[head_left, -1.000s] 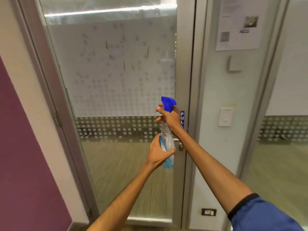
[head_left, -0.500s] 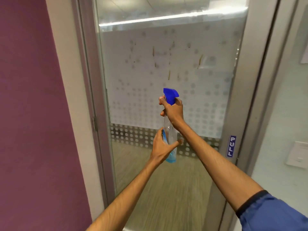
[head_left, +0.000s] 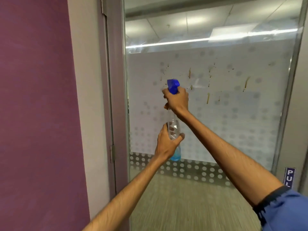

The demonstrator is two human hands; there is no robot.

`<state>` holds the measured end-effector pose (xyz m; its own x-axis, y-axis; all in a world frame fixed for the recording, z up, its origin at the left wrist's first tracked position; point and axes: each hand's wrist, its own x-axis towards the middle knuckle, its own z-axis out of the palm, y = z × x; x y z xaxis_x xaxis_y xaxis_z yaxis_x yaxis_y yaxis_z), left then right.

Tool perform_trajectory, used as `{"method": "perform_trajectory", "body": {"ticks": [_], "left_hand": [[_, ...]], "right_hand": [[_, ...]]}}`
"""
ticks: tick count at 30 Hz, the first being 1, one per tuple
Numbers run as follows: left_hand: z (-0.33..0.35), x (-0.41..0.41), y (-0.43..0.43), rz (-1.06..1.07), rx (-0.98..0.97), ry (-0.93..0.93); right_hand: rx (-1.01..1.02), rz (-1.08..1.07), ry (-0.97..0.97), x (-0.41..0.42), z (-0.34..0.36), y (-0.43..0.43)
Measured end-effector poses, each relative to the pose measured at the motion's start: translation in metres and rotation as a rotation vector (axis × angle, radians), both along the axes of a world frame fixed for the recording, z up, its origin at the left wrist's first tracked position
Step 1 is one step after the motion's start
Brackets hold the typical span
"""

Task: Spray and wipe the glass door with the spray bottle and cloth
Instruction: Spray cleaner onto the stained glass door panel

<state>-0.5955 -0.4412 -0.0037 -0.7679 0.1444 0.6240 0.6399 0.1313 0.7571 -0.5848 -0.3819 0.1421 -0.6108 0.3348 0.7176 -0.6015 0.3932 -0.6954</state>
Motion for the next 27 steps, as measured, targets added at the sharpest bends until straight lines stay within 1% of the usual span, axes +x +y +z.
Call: {"method": "perform_trajectory", "body": {"ticks": [4, 10, 14, 16, 19, 23, 25, 27], "left_hand": [[0.022, -0.014, -0.017, 0.001, -0.023, 0.046], [0.047, -0.052, -0.028, 0.035, 0.011, 0.119], [0.067, -0.078, -0.032, -0.03, 0.073, 0.176], [0.081, -0.091, -0.038, 0.05, 0.089, 0.231], [0.106, -0.12, -0.048, 0.273, 0.112, 0.277], [0.142, -0.169, -0.07, 0.459, 0.084, 0.349], [0.158, -0.191, -0.084, 0.541, 0.041, 0.408], [0.171, -0.212, -0.094, 0.606, -0.058, 0.511]], "right_hand": [[0.007, -0.033, 0.047, -0.012, 0.019, -0.015], [-0.003, -0.071, 0.073, -0.04, 0.049, -0.033], [0.0, -0.096, 0.115, -0.06, 0.069, -0.032], [-0.007, -0.123, 0.129, -0.068, 0.079, -0.031], [-0.029, -0.193, 0.148, -0.074, 0.094, -0.025], [0.007, -0.192, 0.173, -0.081, 0.109, -0.016], [0.001, -0.201, 0.178, -0.082, 0.115, -0.015], [-0.011, -0.243, 0.196, -0.084, 0.12, -0.014]]}}
